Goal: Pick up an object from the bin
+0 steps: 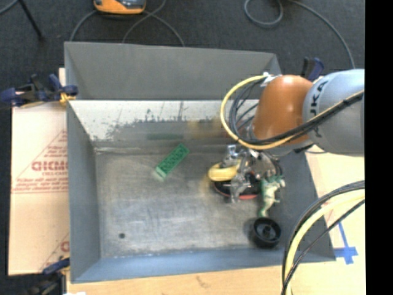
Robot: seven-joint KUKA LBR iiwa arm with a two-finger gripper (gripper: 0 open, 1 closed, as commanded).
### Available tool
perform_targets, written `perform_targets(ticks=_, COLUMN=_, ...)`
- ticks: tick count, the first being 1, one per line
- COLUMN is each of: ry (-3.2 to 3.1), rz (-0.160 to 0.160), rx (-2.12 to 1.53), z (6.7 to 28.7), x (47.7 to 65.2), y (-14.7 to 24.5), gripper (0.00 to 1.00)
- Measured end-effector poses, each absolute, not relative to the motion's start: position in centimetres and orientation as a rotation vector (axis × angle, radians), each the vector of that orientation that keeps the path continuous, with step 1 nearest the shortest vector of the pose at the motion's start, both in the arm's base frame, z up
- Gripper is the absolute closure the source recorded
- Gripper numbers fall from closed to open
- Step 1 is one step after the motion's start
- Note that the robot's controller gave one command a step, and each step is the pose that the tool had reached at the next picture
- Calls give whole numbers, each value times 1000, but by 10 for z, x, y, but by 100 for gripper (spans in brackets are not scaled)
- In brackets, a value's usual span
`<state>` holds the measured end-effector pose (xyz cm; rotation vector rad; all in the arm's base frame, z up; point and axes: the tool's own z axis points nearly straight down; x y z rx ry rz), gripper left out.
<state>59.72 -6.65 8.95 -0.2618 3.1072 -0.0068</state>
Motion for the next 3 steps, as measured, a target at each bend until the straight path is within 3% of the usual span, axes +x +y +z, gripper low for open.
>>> perform_targets(ticks=3, ry=3107, rz=-7, rx=-263, z=89, x=597, y=-67, gripper=100)
